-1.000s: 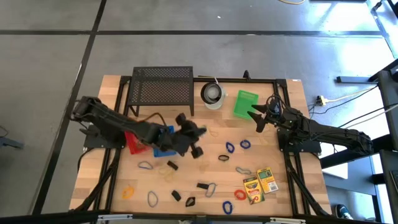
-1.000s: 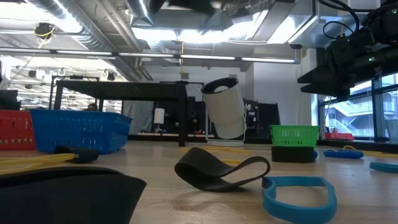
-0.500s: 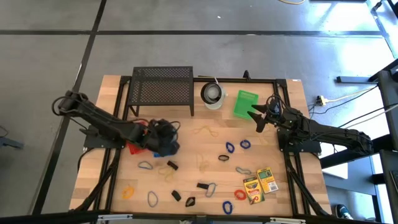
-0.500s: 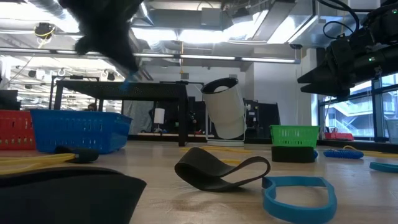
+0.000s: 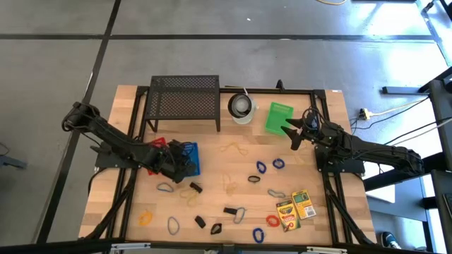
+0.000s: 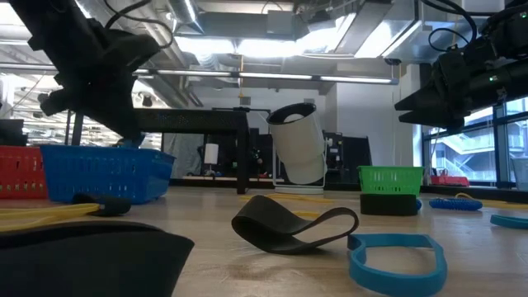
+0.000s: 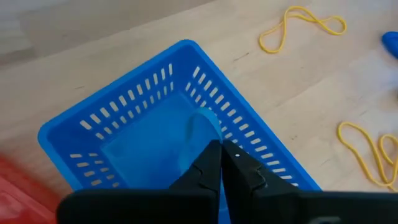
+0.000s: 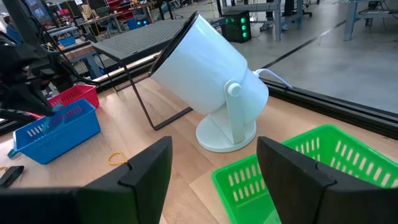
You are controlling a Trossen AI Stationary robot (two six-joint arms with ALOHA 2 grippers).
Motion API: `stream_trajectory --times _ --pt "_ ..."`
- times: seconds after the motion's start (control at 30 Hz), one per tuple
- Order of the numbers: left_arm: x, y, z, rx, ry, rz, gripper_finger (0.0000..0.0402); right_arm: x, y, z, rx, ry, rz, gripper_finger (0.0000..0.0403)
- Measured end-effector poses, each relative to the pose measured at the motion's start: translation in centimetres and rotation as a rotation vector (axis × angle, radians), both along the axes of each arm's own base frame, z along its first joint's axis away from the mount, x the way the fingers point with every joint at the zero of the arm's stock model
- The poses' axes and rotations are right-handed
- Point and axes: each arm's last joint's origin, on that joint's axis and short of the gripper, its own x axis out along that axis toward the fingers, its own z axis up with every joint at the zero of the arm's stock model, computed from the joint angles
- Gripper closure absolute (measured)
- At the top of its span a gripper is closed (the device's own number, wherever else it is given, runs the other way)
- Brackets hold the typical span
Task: Pick & Place Office Desk Supplies
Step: Put the blue rubber band into the blue bin
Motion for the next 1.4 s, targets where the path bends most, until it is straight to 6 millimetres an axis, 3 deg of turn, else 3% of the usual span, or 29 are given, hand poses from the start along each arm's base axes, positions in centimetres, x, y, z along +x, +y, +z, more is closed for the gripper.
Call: stream_trajectory --times 0.87,1.23,1.4 --pt "-0.1 -0.2 -0.2 -0.092 0.041 -0.012 0.0396 0.0 0.0 0.0 0.0 0.0 0.0 0.0165" --pt "0.0 -0.2 0.0 -0.09 0.041 -0.018 0.0296 0.0 0.0 0.0 0.0 0.0 0.0 0.0165" --pt "1.0 -0.8 2.6 -0.098 0.013 -0.16 0.0268 0.0 0.0 0.0 0.0 0.0 0.0 0.0166"
